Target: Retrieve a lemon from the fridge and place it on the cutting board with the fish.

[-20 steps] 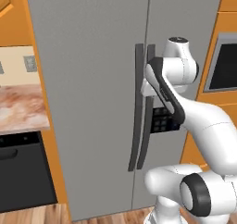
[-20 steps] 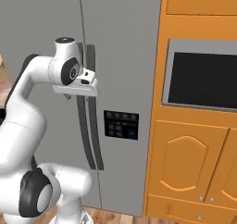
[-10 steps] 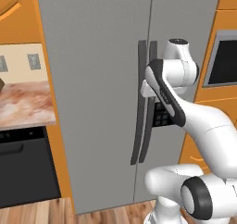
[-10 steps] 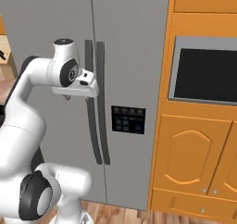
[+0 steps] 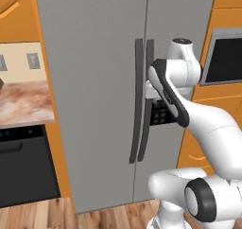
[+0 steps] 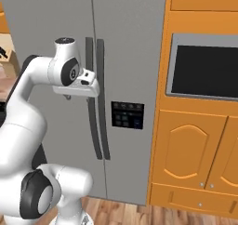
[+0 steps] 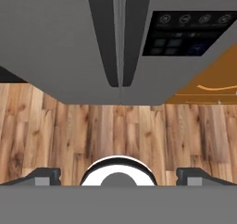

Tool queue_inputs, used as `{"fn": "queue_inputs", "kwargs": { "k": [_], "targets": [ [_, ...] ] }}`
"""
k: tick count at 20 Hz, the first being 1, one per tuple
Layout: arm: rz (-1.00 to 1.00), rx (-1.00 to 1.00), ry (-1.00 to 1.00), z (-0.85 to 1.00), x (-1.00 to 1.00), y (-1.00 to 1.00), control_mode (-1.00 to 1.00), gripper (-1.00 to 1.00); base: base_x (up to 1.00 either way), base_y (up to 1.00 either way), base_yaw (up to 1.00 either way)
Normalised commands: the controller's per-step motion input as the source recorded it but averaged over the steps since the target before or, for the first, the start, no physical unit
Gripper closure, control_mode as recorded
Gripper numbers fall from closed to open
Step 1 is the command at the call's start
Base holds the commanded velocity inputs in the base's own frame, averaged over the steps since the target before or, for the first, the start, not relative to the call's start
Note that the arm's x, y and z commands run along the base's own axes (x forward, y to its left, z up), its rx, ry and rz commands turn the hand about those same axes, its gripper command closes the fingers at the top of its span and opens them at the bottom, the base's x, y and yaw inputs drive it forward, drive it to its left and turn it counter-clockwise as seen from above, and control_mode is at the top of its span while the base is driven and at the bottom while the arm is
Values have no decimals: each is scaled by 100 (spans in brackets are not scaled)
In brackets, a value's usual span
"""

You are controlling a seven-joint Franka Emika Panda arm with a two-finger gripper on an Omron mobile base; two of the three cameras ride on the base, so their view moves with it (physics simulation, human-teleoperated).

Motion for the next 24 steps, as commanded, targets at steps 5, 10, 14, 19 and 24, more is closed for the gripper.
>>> {"fn": "queue_inputs", "kwargs": {
  "k": [5, 10, 14, 19, 24],
  "targets": [
    [0, 0, 0, 0, 0, 0, 100, -100, -29, -18, 0],
    [0, 0, 0, 0, 0, 0, 100, -100, 1, 0, 0],
    [0, 0, -1, 0, 15, 0, -100, -100, 3, 0, 0],
    [0, 0, -9, -11, 51, -1, -100, -100, 0, 0, 0],
    [0, 0, -12, -15, 90, 0, -100, -100, 0, 0, 0]
  ]
}}
